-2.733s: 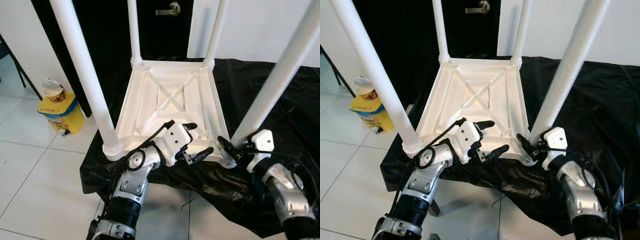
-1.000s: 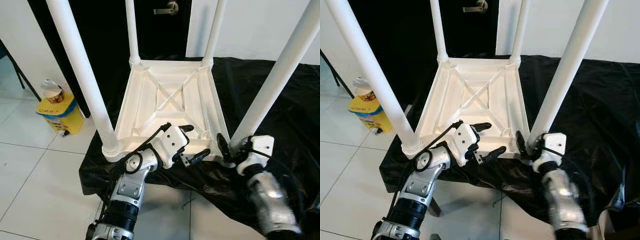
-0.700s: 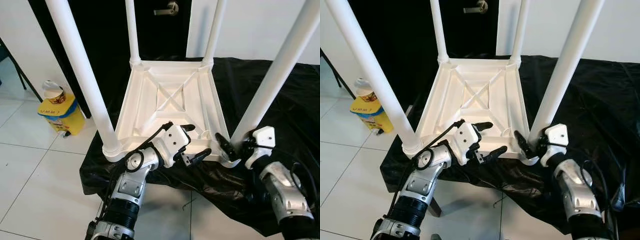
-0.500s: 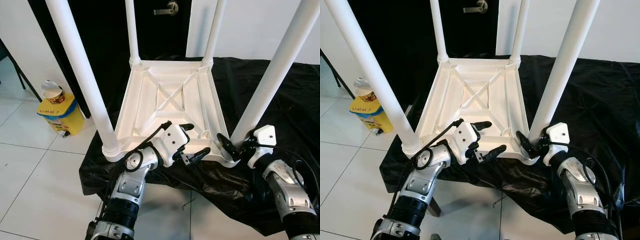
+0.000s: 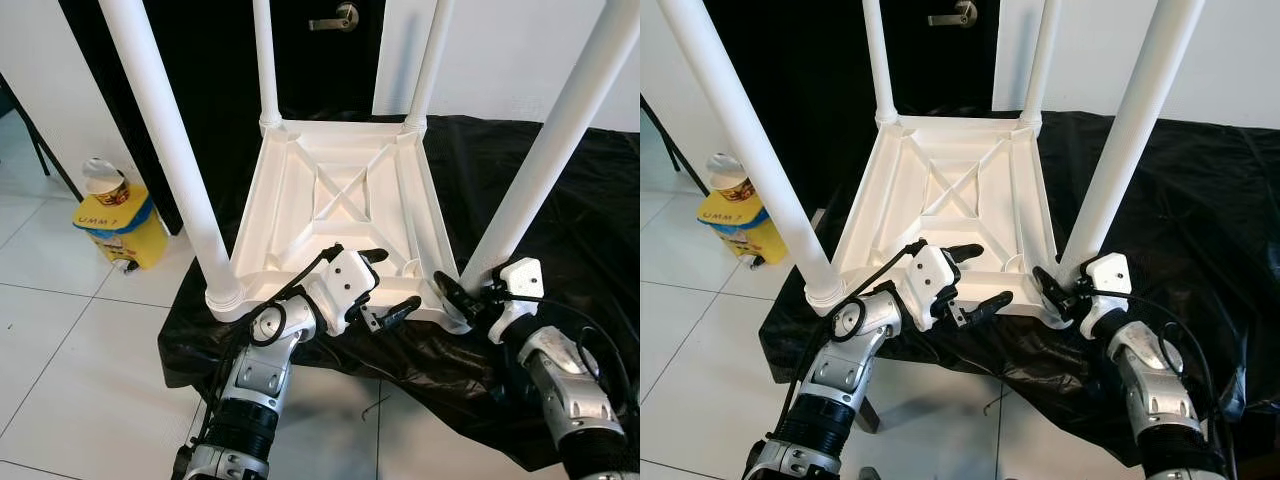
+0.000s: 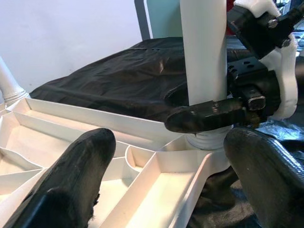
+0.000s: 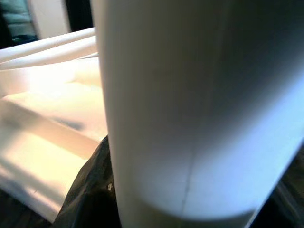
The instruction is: Building children table
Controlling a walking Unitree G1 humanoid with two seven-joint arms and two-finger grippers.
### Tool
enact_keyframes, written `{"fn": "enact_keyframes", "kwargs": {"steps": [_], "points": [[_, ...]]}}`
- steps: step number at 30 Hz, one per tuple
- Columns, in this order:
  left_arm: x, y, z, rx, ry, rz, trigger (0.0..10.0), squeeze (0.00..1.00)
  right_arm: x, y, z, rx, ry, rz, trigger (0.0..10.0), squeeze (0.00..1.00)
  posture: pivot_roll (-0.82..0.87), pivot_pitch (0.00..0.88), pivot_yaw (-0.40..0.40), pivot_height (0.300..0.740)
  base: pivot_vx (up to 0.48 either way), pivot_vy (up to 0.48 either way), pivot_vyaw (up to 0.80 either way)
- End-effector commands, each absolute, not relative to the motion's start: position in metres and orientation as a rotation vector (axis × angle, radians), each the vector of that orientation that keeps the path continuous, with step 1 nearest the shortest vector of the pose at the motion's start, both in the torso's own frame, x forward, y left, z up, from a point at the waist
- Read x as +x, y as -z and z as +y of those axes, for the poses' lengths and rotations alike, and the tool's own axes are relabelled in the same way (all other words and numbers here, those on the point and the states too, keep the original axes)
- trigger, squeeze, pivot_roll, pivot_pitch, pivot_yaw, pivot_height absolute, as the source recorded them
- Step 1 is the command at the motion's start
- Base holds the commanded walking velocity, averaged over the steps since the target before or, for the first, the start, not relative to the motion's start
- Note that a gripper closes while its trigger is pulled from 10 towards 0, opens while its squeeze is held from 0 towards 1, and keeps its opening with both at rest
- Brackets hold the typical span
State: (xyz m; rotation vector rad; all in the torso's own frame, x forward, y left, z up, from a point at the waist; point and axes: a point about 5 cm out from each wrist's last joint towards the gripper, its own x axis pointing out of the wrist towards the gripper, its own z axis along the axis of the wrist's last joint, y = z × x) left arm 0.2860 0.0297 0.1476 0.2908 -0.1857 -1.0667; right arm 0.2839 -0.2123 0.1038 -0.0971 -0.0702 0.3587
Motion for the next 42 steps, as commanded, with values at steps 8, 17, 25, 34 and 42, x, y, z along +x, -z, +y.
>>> {"fn": "enact_keyframes", "kwargs": {"steps": [8,17,25,34,42], "points": [[0.291,-0.149,0.035,0.263,0.862,-0.205,10.0,0.00,0.278,-0.090,-0.202,-0.019,-0.038,-0.024,10.0,0.00,-0.03,0.000,-0.034,0.740,0.000,0.000,0.00],[0.289,-0.148,0.035,0.259,0.861,-0.200,10.0,0.00,0.276,-0.086,-0.179,0.057,0.161,-0.019,10.0,0.00,-0.02,0.000,-0.037,0.740,0.000,0.000,0.00],[0.289,-0.147,0.036,0.257,0.859,-0.201,10.0,0.00,0.273,-0.089,-0.168,0.048,0.146,-0.028,10.0,0.00,-0.02,0.000,-0.039,0.740,0.000,0.000,0.00],[0.288,-0.148,0.035,0.254,0.856,-0.201,10.0,0.00,0.273,-0.090,-0.165,0.027,0.136,-0.028,10.0,0.00,-0.02,0.000,-0.041,0.740,0.000,0.000,0.00],[0.289,-0.148,0.036,0.254,0.855,-0.202,10.0,0.00,0.272,-0.097,-0.170,0.018,0.066,-0.067,10.0,1.00,-0.02,0.000,-0.040,0.740,0.000,0.000,0.00]]}}
